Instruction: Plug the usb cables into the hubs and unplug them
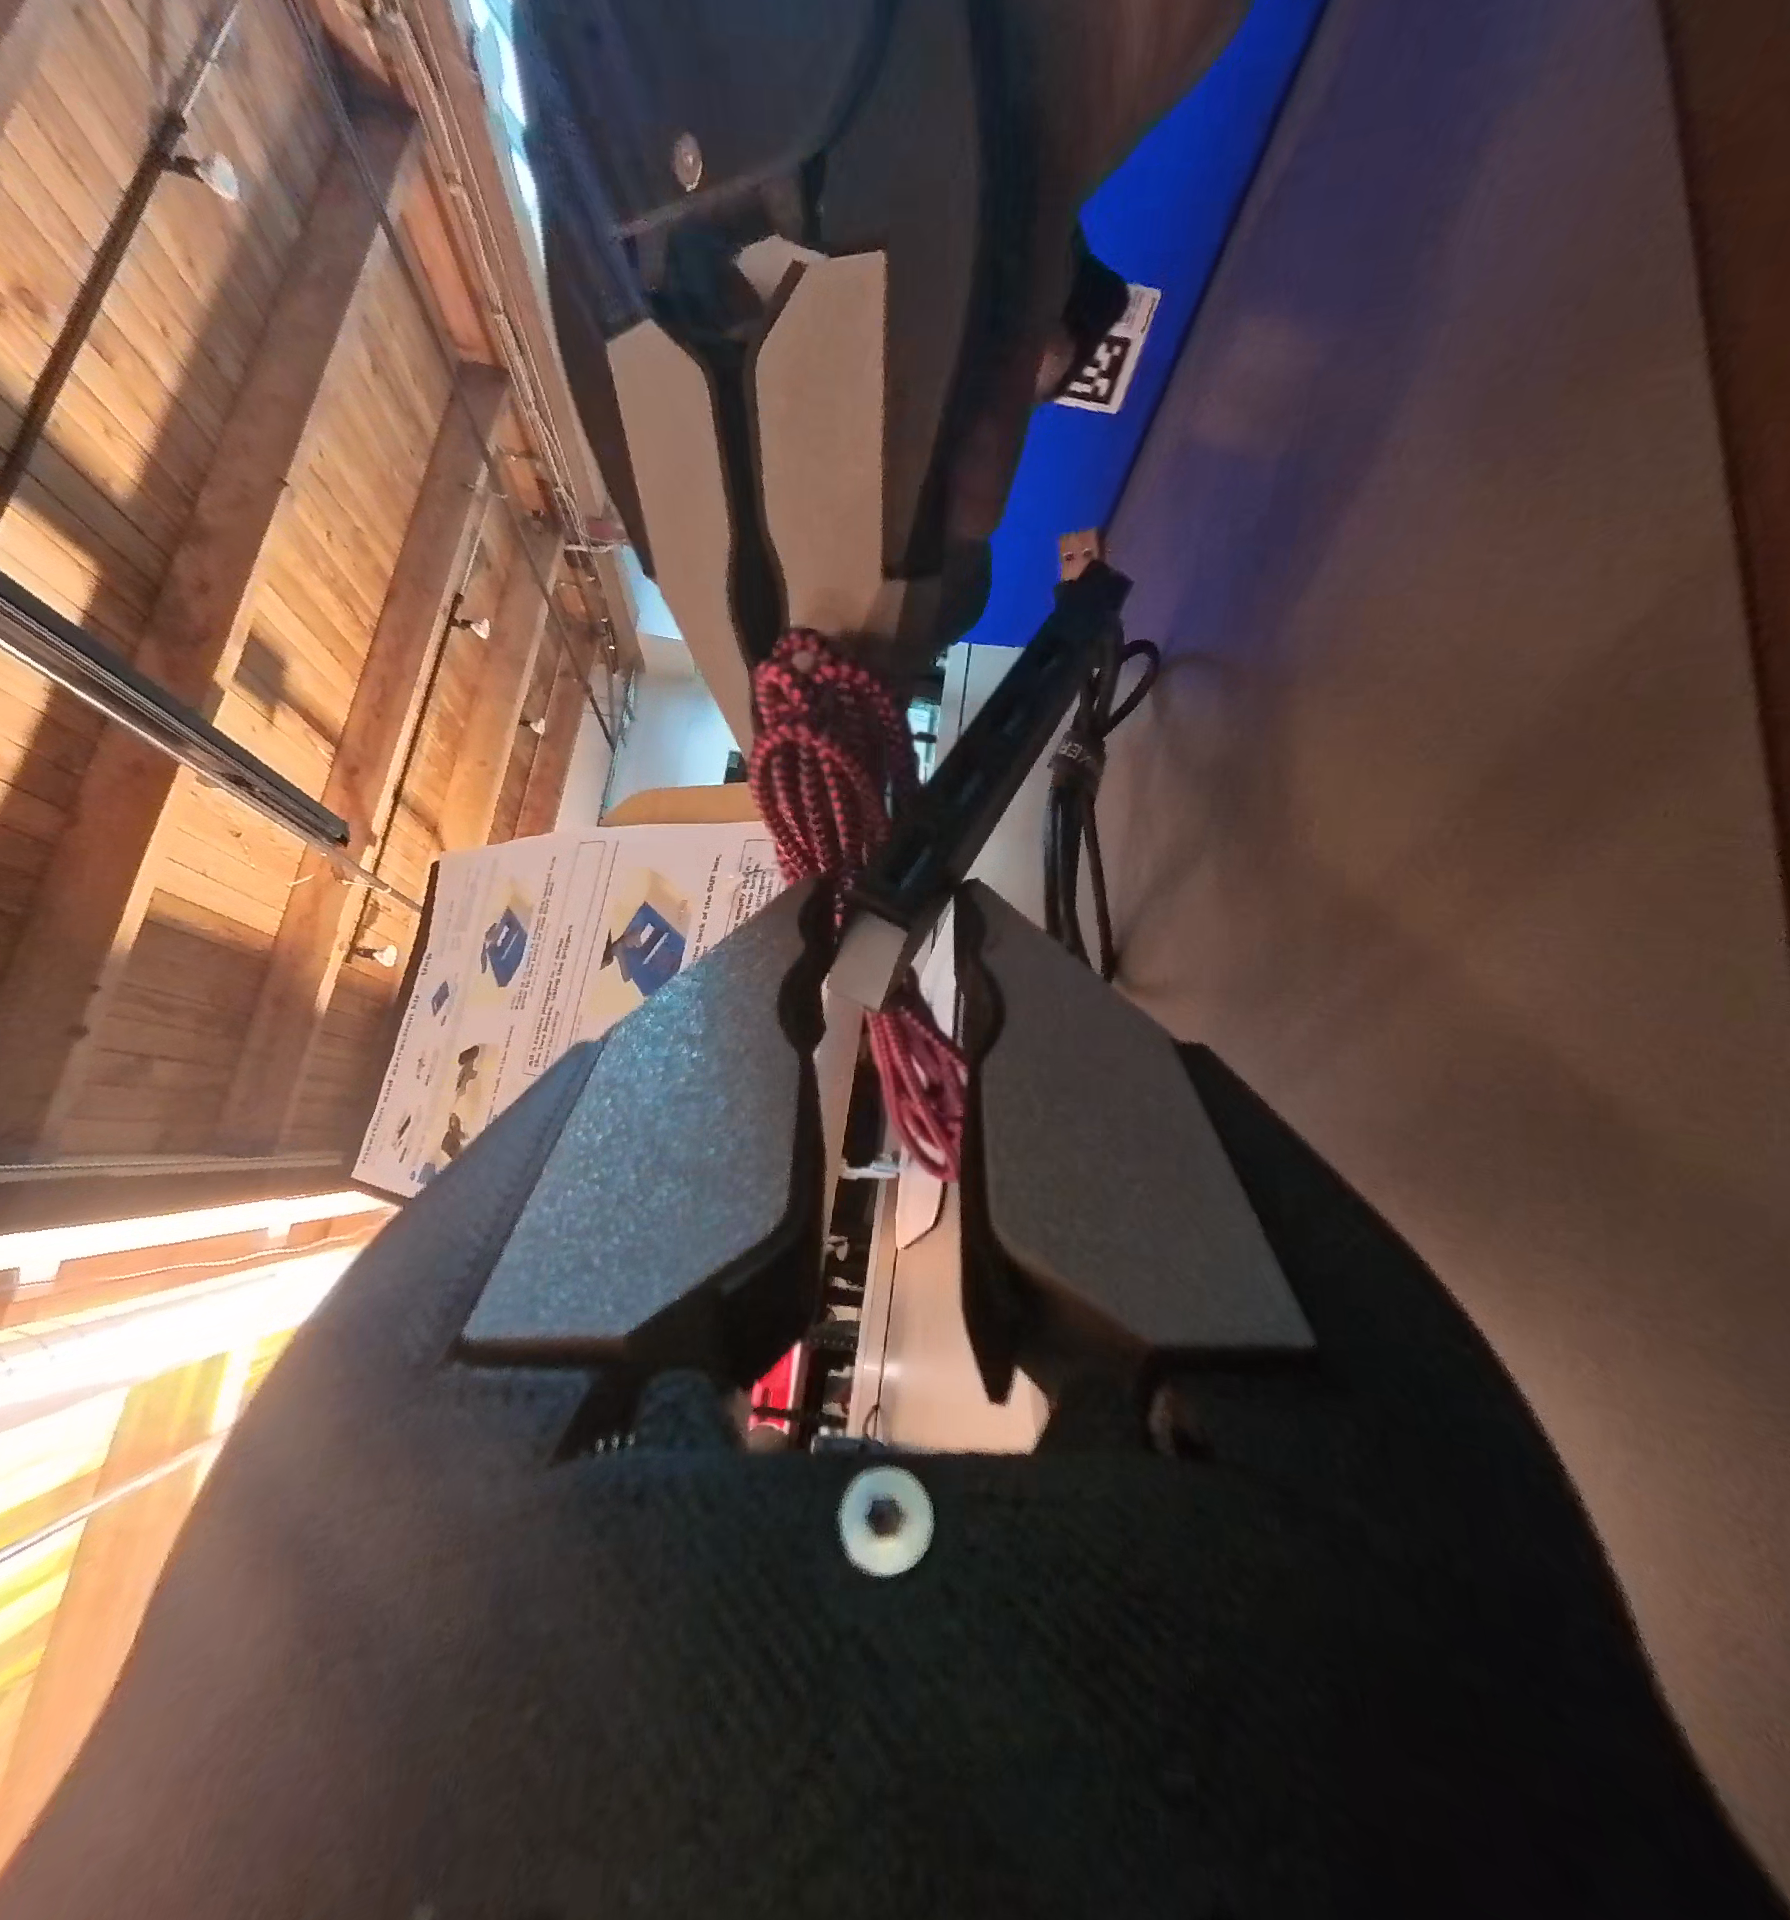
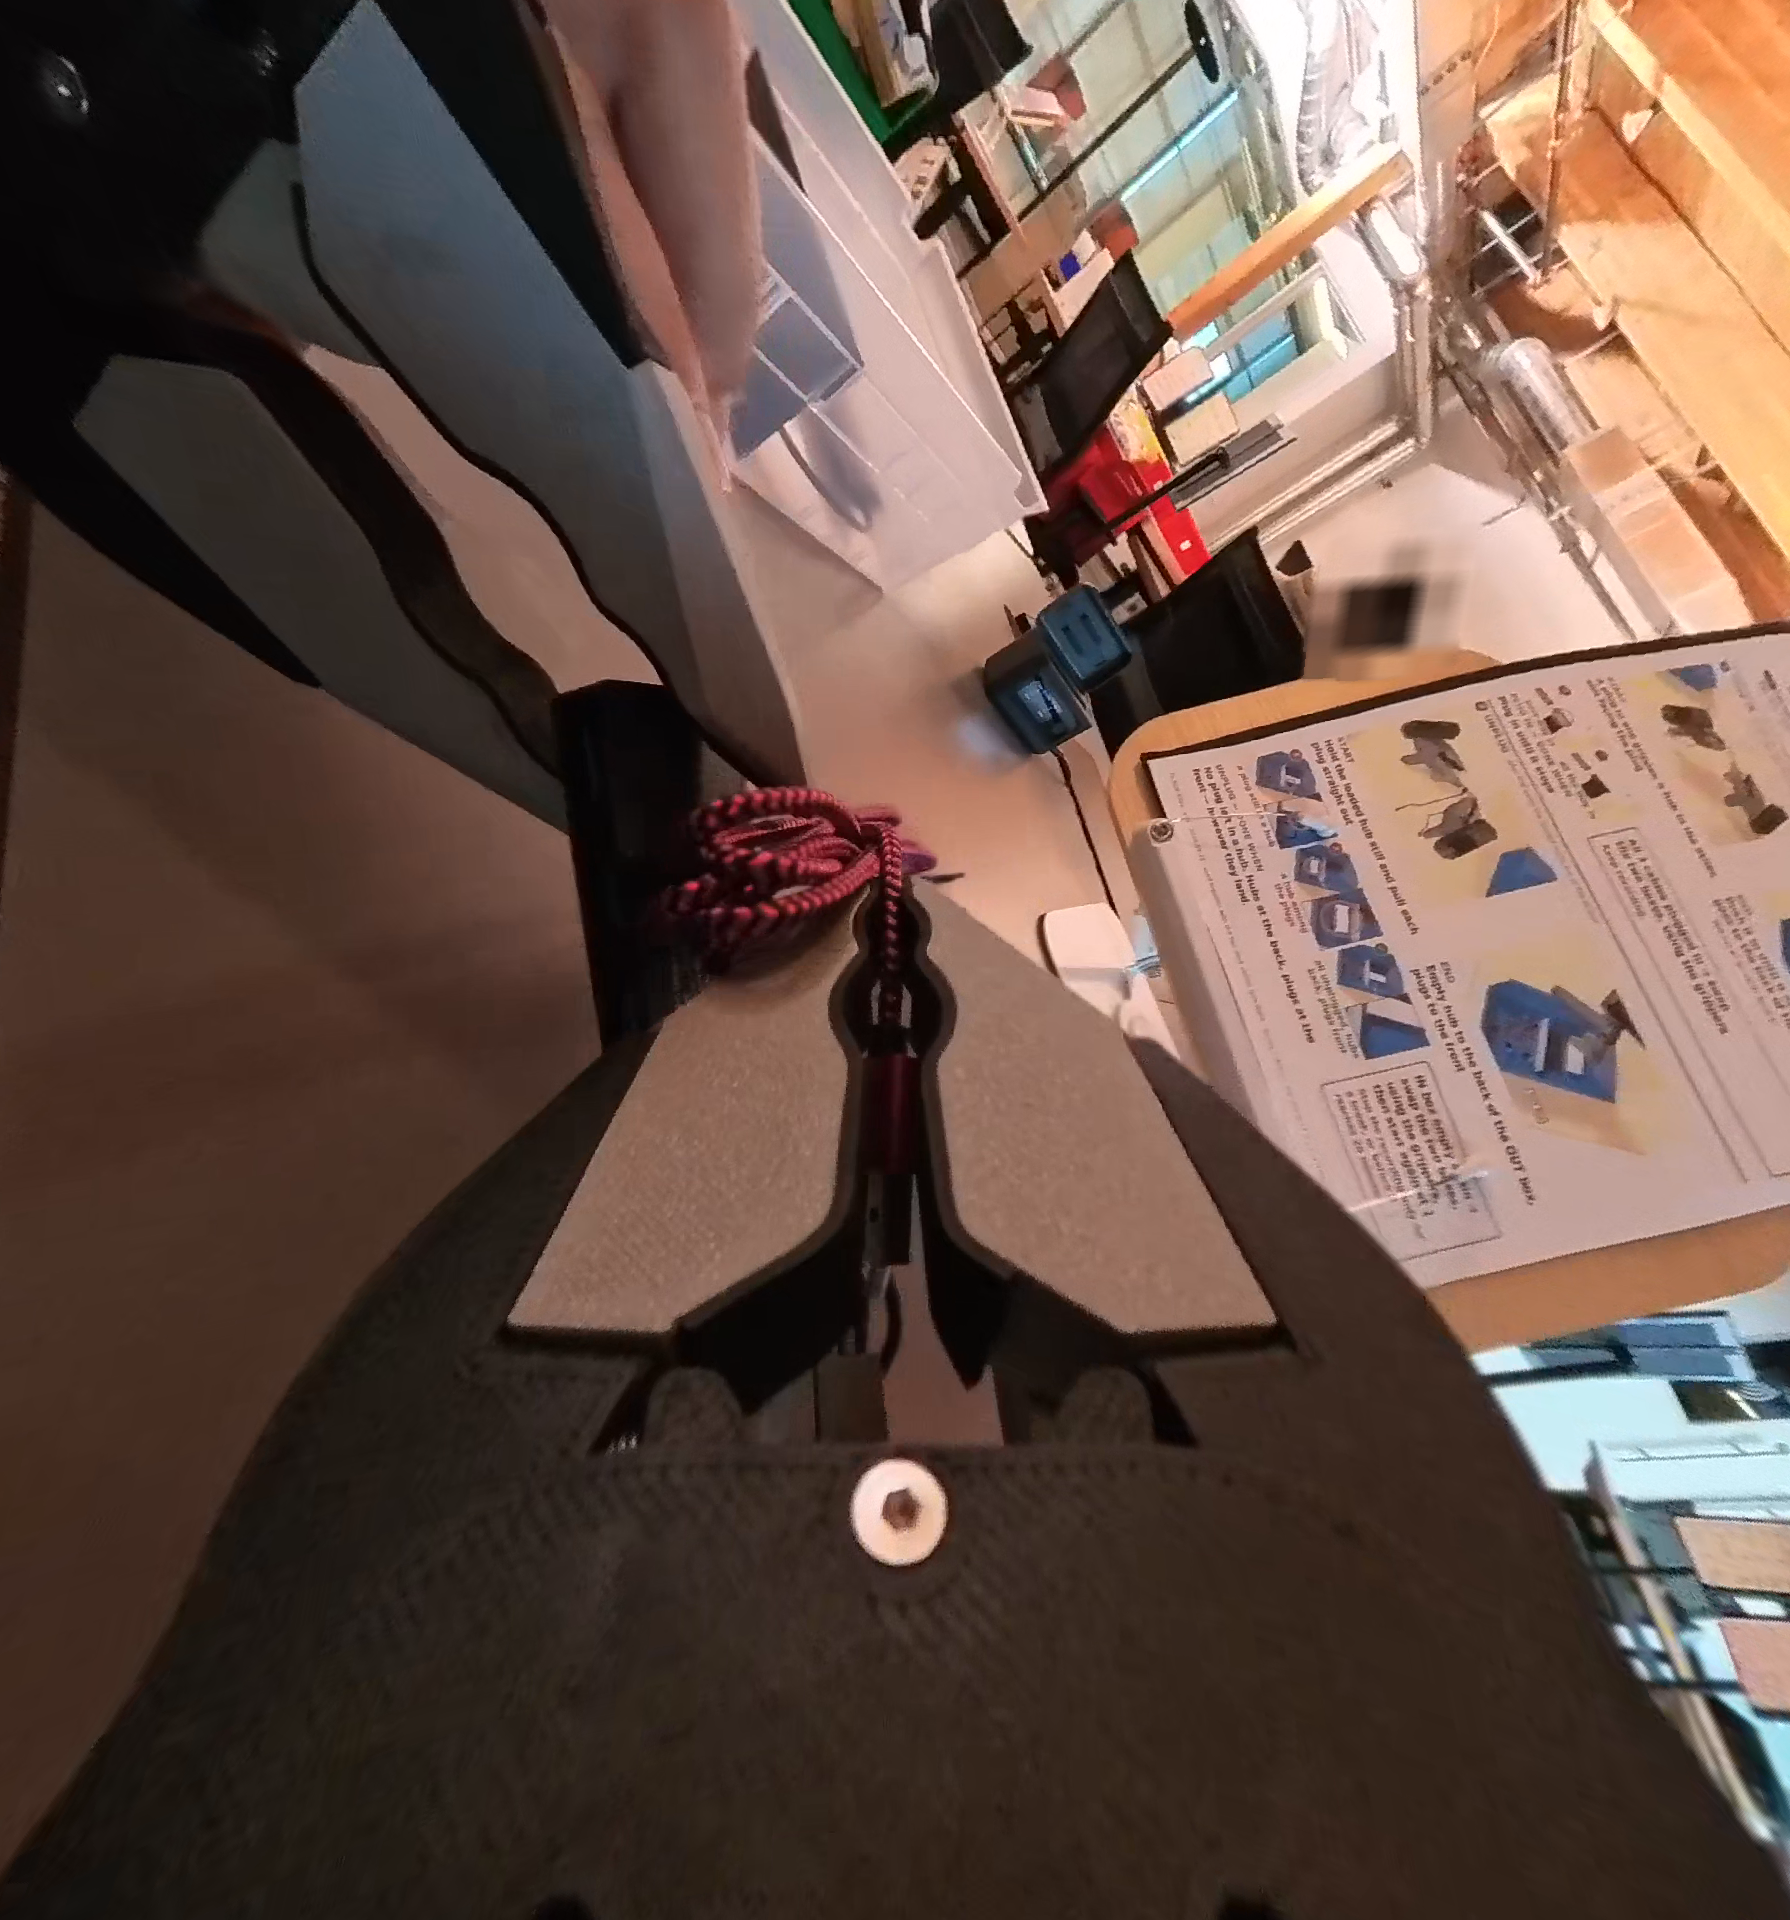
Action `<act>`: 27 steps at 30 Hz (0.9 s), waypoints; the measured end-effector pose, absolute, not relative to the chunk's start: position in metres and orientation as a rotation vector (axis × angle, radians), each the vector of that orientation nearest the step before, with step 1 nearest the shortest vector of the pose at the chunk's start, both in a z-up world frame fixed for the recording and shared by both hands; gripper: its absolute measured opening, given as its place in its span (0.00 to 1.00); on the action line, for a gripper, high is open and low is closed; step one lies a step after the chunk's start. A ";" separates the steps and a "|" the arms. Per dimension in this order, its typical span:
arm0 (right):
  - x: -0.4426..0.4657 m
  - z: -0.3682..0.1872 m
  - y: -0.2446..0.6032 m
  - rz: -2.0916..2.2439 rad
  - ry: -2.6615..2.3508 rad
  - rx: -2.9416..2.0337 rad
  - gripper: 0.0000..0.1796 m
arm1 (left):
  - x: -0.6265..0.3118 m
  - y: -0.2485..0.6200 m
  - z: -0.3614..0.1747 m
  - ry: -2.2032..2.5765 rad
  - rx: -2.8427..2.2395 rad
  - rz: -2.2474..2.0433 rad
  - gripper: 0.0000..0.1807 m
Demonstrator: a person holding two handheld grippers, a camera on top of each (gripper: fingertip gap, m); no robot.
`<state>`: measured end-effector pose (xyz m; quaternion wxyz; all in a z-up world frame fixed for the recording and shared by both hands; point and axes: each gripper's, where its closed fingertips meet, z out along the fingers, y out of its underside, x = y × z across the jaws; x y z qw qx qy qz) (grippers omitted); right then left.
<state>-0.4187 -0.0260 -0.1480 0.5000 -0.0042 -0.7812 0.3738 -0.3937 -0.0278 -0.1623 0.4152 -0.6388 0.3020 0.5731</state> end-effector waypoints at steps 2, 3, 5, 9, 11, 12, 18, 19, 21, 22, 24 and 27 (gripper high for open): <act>-0.419 -0.150 -0.025 0.927 -1.900 -0.028 0.00 | -0.392 -0.027 -0.163 0.769 -1.592 1.446 0.11; -0.420 -0.151 -0.025 0.935 -1.906 -0.032 0.00 | -0.392 -0.027 -0.164 0.774 -1.595 1.439 0.11; -0.418 -0.151 -0.027 0.940 -1.905 -0.019 0.00 | -0.391 -0.026 -0.166 0.783 -1.606 1.420 0.11; -0.414 -0.149 -0.030 0.943 -1.893 0.016 0.00 | -0.386 -0.026 -0.165 0.774 -1.610 1.344 0.10; -0.410 -0.146 -0.032 0.967 -1.887 0.032 0.00 | -0.382 -0.027 -0.163 0.768 -1.608 1.287 0.10; -0.408 -0.145 -0.033 0.977 -1.883 0.041 0.00 | -0.380 -0.027 -0.162 0.765 -1.608 1.260 0.10; -0.408 -0.145 -0.035 0.932 -1.885 0.049 0.00 | -0.380 -0.026 -0.163 0.747 -1.625 1.226 0.09; -0.407 -0.145 -0.035 0.933 -1.889 0.052 0.00 | -0.380 -0.026 -0.164 0.758 -1.630 1.233 0.09; -0.407 -0.146 -0.034 0.919 -1.892 0.063 0.00 | -0.381 -0.027 -0.165 0.762 -1.653 1.255 0.08; -0.407 -0.146 -0.031 0.888 -1.897 0.071 0.00 | -0.382 -0.027 -0.165 0.770 -1.657 1.274 0.08; -0.408 -0.150 -0.022 0.779 -1.923 0.086 0.00 | -0.383 -0.028 -0.165 0.808 -1.656 1.312 0.07; -0.404 -0.154 -0.011 0.723 -2.020 0.033 0.00 | -0.388 -0.031 -0.168 0.827 -1.685 1.321 0.07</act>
